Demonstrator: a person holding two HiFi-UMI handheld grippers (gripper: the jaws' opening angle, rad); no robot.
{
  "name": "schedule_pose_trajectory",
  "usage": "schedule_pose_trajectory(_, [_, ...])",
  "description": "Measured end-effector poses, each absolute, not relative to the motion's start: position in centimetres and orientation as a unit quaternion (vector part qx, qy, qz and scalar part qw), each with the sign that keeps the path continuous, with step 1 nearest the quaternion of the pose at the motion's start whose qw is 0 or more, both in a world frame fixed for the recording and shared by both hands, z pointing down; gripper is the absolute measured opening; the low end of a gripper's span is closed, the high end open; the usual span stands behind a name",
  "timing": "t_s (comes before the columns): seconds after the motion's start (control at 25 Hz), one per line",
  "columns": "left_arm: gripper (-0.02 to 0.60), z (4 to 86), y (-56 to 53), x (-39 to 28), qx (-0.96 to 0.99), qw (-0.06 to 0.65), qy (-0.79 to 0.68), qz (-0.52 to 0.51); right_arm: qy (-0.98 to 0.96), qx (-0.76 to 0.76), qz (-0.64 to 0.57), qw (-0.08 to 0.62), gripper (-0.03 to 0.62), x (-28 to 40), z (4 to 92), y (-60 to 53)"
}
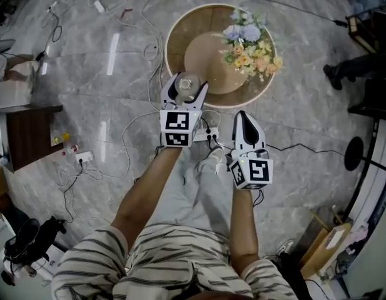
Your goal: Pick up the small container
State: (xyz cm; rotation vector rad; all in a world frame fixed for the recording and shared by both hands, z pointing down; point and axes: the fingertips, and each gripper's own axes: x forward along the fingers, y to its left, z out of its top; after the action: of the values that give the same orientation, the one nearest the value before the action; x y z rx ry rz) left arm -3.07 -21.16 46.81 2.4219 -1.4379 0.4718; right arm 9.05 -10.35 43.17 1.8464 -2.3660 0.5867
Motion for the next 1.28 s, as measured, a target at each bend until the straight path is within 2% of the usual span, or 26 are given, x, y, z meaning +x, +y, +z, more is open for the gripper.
schedule_pose_trajectory(0.68, [0.325,32.5,-16.0,-3.8,0.846,0.129,-0.498,0.139,-0.792,0.588,0.165,0.004,0.008,8.7,29.9,-8.9])
schedule_pose_trajectory(1.28, [0.325,24.0,-12.1,-4.1,0.861,0.088,-0.486,0.117,-0.818,0.565,0.108,-0.016,0.008,7.4,20.7,-8.3])
